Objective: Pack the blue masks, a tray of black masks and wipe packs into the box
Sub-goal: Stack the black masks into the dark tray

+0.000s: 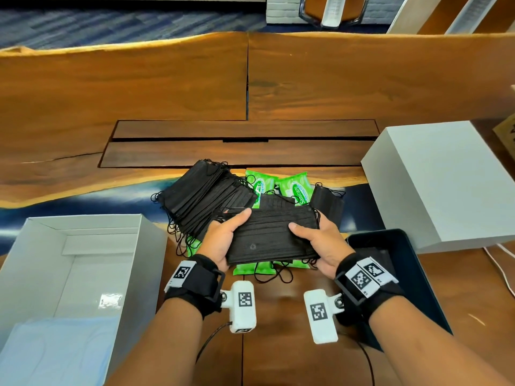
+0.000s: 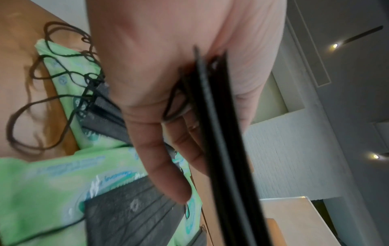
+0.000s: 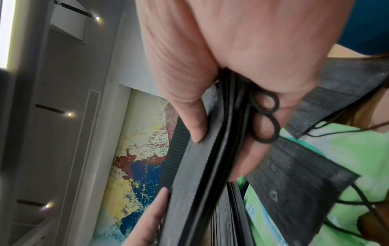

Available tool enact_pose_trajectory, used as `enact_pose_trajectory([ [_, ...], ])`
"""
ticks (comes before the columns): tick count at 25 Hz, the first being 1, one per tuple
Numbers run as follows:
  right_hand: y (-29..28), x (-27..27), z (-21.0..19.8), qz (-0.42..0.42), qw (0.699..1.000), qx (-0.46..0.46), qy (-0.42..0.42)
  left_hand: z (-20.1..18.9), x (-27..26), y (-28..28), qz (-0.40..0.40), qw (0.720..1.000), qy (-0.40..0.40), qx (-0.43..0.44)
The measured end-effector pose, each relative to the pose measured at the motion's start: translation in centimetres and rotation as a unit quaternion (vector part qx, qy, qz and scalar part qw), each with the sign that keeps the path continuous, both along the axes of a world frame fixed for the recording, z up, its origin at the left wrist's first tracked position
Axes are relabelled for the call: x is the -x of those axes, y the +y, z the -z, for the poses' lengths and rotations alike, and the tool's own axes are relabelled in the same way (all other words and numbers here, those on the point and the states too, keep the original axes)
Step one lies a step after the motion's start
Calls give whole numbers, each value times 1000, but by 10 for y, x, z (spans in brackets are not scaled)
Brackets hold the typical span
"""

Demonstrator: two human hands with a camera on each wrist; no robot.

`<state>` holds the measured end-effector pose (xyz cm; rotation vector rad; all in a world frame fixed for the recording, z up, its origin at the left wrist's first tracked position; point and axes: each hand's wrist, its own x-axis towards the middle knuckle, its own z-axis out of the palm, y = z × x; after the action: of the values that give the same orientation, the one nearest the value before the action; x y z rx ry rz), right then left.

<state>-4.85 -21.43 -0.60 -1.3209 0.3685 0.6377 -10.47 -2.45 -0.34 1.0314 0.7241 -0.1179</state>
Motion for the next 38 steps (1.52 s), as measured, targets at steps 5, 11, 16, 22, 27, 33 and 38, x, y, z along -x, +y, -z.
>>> enact_pose_trajectory([
  [5, -14, -8, -21, -153, 988, 27, -13, -2, -2, 30, 164, 984, -4, -74],
  [11, 3, -23, -32, -194, 979, 56, -18, -15, -4, -6, 346, 934, -7, -82],
  [16, 11, -5, -14, -53, 994, -53, 82, -1, -1, -20, 189, 982, -10, -22],
  [22, 26, 5, -12, -68, 994, -38, 76, 13, -8, -21, 121, 990, 20, -72],
  [27, 28, 12, -9, -123, 987, -20, 102, 26, -13, -27, 69, 988, 61, -127],
  [33, 5, 16, -5, -109, 992, 65, 28, 23, -8, -34, 100, 991, 14, -88],
  [38, -28, 22, -12, -131, 986, 95, -30, 16, -14, -59, 105, 992, 20, -64],
])
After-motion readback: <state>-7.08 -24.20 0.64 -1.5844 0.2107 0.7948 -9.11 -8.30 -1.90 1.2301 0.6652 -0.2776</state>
